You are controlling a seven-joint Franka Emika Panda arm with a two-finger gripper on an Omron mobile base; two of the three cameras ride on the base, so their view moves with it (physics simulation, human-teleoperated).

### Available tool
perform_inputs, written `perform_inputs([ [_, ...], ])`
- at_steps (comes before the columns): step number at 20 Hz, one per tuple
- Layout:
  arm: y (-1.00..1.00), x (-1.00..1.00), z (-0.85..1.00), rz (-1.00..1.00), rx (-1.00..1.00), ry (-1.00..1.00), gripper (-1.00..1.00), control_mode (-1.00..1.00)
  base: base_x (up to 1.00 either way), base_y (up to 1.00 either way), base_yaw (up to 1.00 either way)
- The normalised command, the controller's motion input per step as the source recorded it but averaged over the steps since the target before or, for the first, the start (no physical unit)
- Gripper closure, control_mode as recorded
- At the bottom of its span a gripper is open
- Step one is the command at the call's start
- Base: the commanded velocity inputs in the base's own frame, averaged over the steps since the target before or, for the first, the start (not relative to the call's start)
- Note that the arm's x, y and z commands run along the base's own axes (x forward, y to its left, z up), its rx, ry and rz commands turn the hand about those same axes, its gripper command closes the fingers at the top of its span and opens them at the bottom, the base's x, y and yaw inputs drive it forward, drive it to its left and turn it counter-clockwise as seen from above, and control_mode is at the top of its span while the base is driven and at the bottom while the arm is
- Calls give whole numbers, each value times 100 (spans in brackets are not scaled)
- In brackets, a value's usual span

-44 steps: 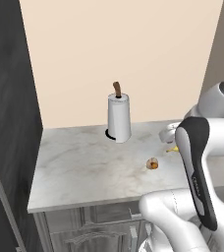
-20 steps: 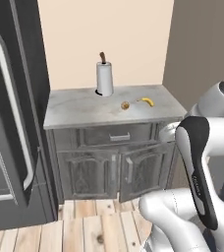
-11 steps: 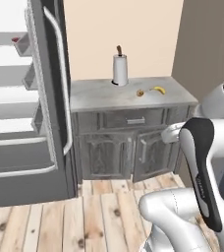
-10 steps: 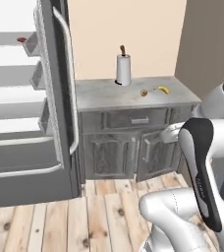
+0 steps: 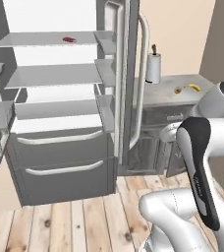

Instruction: Open the fridge, remove the banana, mushroom, and steak, and place them on any counter.

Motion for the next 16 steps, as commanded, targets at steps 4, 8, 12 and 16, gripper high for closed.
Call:
perform_inputs([
  [4,0,0,0,0,0,0,-100,100,0,86,-12],
  [8,0,0,0,0,0,0,-100,100,13,58,-15],
  [12,0,0,0,0,0,0,-100,100,54,43,-7],
  [16,0,0,0,0,0,0,-100,100,56,52,-3],
])
